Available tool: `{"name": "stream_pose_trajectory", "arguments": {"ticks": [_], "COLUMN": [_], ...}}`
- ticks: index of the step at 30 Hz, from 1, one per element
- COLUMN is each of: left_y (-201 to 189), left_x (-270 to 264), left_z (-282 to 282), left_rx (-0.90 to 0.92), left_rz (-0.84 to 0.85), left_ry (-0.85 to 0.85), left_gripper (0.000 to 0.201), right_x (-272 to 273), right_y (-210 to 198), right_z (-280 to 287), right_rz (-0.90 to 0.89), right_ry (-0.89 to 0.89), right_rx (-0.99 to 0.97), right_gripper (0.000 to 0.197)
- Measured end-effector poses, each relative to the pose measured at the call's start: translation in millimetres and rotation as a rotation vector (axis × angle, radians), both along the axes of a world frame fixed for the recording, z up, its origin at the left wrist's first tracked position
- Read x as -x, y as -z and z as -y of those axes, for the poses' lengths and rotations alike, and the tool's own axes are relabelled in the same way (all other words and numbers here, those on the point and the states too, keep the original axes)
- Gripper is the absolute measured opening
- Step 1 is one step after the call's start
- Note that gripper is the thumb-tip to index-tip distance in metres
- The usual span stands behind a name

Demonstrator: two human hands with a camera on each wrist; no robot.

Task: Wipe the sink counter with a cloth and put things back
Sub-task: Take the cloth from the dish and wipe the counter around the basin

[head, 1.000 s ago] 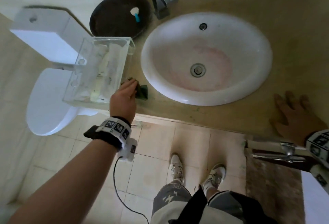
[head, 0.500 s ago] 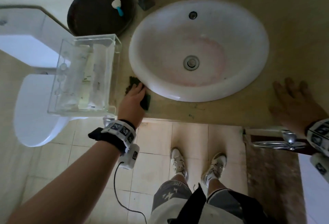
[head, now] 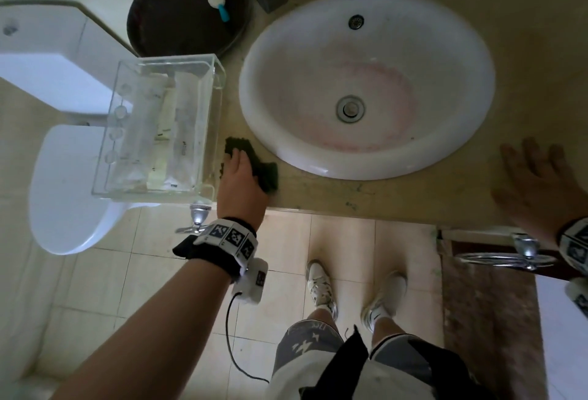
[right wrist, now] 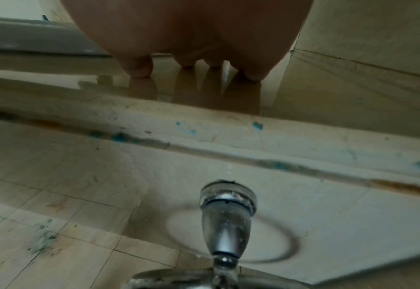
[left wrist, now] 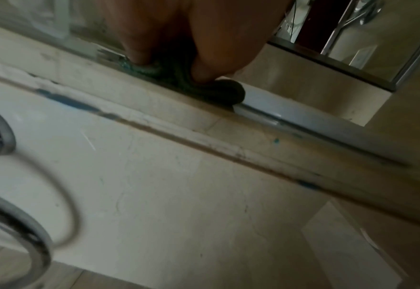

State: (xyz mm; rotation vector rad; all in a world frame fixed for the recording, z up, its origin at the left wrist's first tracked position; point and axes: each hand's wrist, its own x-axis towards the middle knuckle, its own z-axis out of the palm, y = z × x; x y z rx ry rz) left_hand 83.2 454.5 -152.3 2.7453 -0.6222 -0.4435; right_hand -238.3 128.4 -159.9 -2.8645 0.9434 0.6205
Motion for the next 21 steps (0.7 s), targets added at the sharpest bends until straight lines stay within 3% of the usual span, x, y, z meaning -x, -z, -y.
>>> {"name": "stream_pose_trajectory", "arguments": {"ticks": [3,7,11,13,15,17,21], "left_y": [0.2,5.5,9.3,8.3,5.6,2.9,1.2], "left_x": [-0.1,35.3,66.4,62.7,50.1,31.9,6.0], "left_z": [3.6,15.4,14.7,8.0,4.0,0.1,-6.9], "left_rx": [-0.005,0.07,0.061,0.038,0.036,0.026,-0.083], "left_rz": [0.009,0.035,-0.005,-0.016,-0.02,-0.006,0.064], "left_ry": [0.033,0.207,0.374,0.448,0.411,0.288,0.105], "left_gripper": [0.059,0.066,0.068,0.066,0.066,0.066,0.067], "right_x": [-4.9,-7.4,-0.1,-2.6,-12.7,-9.9,-2.2], "right_y": [-3.6,-7.9,9.8,8.8,-9.5,-10.3,7.8], "right_z": [-0.7,-1.5,8.1,8.7,-0.6,0.9,11.6], "right_rz": [-0.142,-0.174,-0.108,-0.128,-0.146,-0.111,-0.127], "right_ry": [-0.138,-0.238,-0.265,-0.184,-0.092,0.049,0.142], "right_rx": [0.057,0.042,-0.035,-0.114,-0.004,0.1,-0.076], "right_gripper": [0.052,0.05,0.084,0.086,0.077,0.079,0.087]}}
